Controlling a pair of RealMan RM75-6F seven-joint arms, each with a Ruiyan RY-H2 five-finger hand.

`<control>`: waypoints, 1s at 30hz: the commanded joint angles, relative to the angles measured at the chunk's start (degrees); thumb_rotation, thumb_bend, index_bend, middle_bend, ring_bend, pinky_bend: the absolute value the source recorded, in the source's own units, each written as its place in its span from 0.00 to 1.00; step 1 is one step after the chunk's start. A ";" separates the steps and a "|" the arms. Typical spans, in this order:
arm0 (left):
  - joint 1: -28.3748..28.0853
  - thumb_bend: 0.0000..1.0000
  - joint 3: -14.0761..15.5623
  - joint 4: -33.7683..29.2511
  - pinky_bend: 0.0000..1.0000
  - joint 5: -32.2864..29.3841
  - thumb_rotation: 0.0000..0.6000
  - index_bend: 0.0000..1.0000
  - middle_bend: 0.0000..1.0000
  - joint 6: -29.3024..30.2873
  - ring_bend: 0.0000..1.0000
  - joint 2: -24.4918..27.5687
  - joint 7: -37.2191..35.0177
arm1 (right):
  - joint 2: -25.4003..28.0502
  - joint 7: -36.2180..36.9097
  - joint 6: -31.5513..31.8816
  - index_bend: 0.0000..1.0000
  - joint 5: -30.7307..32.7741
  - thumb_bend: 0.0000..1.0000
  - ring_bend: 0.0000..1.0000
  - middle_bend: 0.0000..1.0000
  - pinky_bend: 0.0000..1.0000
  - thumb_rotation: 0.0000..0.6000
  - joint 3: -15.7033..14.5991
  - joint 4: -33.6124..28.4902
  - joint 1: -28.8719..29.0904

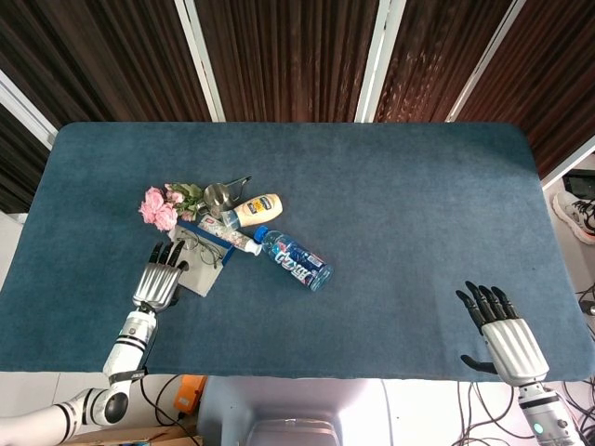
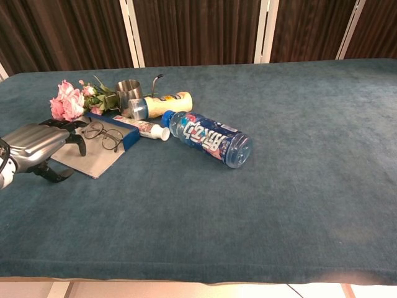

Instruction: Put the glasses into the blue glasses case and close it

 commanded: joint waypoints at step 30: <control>-4.07 0.27 -6.29 13.75 0.06 4.51 1.00 0.40 0.01 2.08 0.00 -9.59 -19.60 | 0.83 1.81 0.58 0.00 0.30 0.22 0.00 0.00 0.00 1.00 0.47 -0.14 -0.06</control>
